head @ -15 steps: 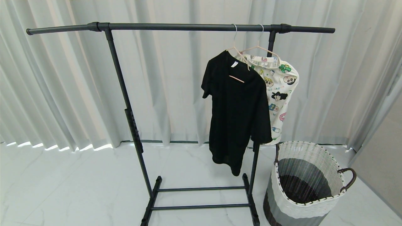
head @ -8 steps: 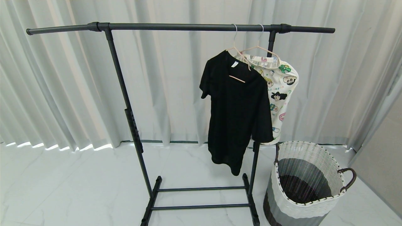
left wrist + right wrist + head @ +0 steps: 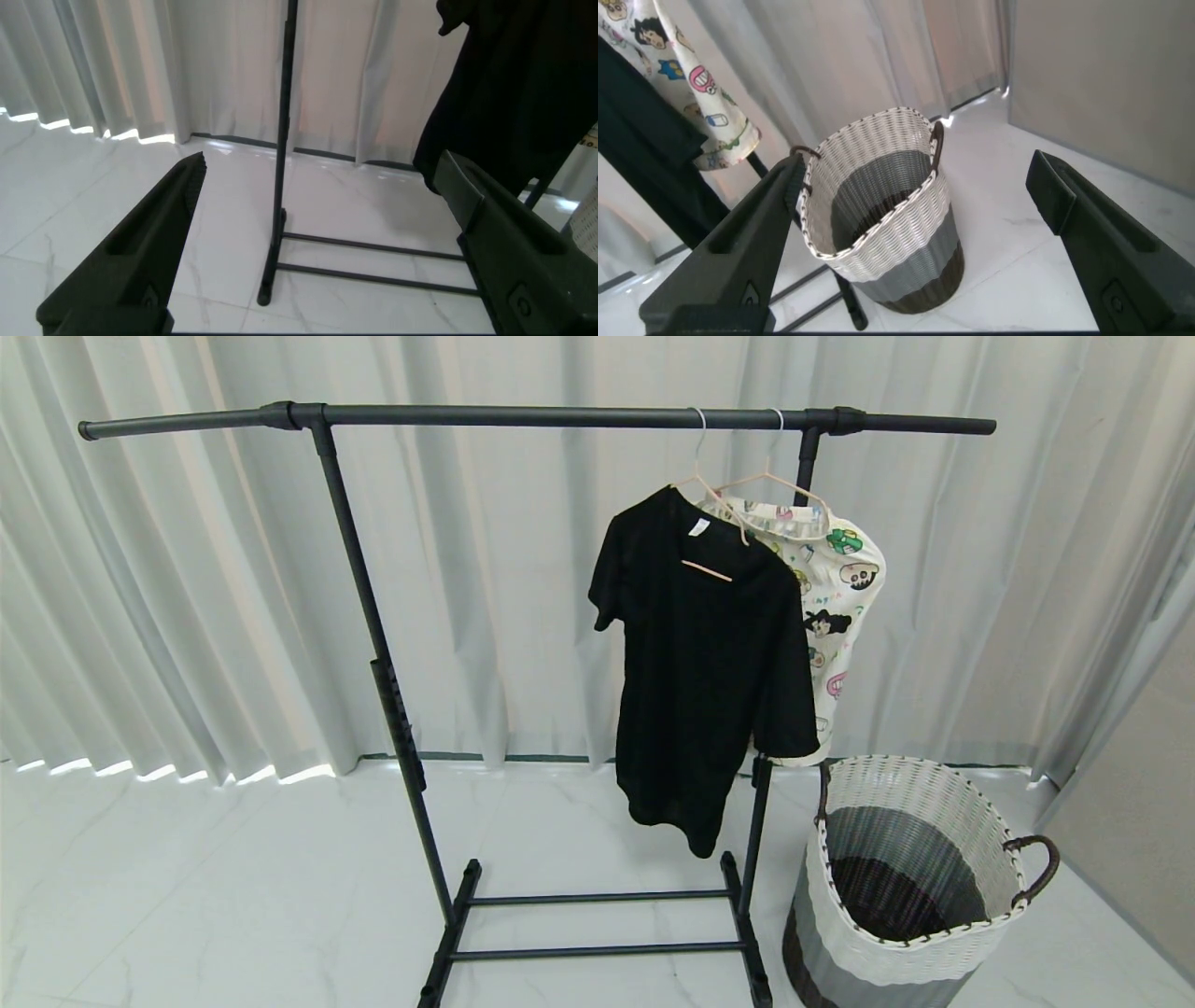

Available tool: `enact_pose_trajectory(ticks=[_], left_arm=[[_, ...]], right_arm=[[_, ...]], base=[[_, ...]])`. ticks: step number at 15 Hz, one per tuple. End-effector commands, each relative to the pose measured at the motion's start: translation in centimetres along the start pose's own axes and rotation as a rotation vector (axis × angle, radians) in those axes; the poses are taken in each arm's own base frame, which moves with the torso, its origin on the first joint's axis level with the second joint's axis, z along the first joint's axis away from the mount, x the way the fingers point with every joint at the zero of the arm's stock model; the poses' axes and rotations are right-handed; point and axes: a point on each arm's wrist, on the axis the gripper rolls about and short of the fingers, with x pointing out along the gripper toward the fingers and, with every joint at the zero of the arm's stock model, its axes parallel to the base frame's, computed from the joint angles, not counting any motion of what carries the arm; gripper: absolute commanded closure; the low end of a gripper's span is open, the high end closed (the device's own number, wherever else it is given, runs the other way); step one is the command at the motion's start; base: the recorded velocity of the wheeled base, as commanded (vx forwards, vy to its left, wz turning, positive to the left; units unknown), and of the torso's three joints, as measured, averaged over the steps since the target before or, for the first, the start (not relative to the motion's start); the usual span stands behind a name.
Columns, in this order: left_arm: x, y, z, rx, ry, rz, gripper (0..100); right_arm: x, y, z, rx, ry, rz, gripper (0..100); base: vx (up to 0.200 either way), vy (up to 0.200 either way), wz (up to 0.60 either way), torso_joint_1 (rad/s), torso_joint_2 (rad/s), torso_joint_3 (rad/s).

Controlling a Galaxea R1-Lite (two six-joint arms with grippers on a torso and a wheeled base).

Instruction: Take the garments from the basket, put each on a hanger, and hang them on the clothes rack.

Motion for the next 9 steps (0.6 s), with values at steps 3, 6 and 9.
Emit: enact_pose_trajectory(ticks=[3, 6, 9], left_arm=[[0.01, 0.0, 0.0, -0.001, 0.001, 0.001, 0], [0.01, 0.0, 0.0, -0.001, 0.001, 0.001, 0], [0.01, 0.0, 0.0, -0.001, 0.001, 0.001, 0]], right_arm=[[-0.02, 0.2, -0.14, -0.193, 0.03, 0.104, 0], [-0.13, 0.71, -0.1, -0.414, 0.026, 0.323, 0], [-0.14, 0.73, -0.12, -0.262, 0.054, 0.329, 0]], base=[[0.0, 0.0, 0.0, 0.0, 0.0, 0.0], [0.0, 0.0, 0.0, 0.0, 0.0, 0.0], [0.0, 0.0, 0.0, 0.0, 0.0, 0.0]])
